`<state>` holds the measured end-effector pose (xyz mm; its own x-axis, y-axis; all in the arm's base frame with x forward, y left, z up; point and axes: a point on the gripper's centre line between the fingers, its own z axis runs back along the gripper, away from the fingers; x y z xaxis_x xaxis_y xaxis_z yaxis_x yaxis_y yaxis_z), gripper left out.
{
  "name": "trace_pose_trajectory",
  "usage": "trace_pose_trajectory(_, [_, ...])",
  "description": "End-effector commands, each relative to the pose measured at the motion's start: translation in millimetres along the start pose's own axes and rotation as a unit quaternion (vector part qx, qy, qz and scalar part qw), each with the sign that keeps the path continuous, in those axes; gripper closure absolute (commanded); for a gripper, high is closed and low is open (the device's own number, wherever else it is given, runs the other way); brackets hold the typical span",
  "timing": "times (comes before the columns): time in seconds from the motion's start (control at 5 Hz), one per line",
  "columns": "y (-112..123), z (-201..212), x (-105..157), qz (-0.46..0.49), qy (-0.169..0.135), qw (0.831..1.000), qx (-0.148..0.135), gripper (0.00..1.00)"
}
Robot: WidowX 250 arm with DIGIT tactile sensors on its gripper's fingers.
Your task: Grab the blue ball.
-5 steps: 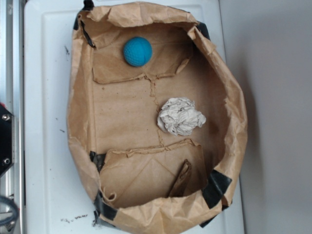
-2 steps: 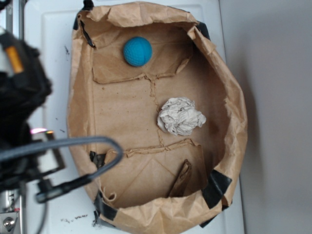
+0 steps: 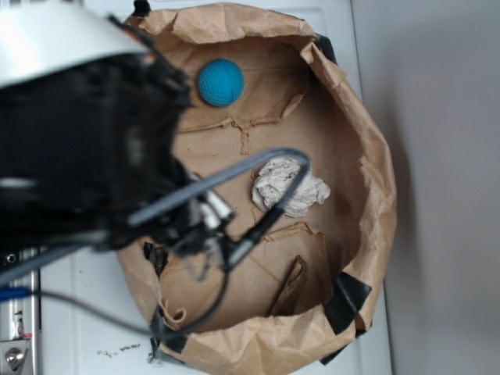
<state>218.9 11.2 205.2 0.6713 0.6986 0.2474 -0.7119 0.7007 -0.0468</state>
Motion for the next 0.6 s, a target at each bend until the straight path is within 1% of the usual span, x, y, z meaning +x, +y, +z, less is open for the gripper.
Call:
trace_pose_trajectory(0.0, [6.1, -53.2, 36.1, 0.112, 0.034, 0.993, -0.028, 0.00])
trace_pose_trajectory(0.2, [5.2, -55.7, 44.3, 0.102, 0.090, 0.989, -0.059, 0.00])
trace_pose_trajectory(0.4, [5.2, -55.7, 44.3, 0.102, 0.090, 0.989, -0.059, 0.00])
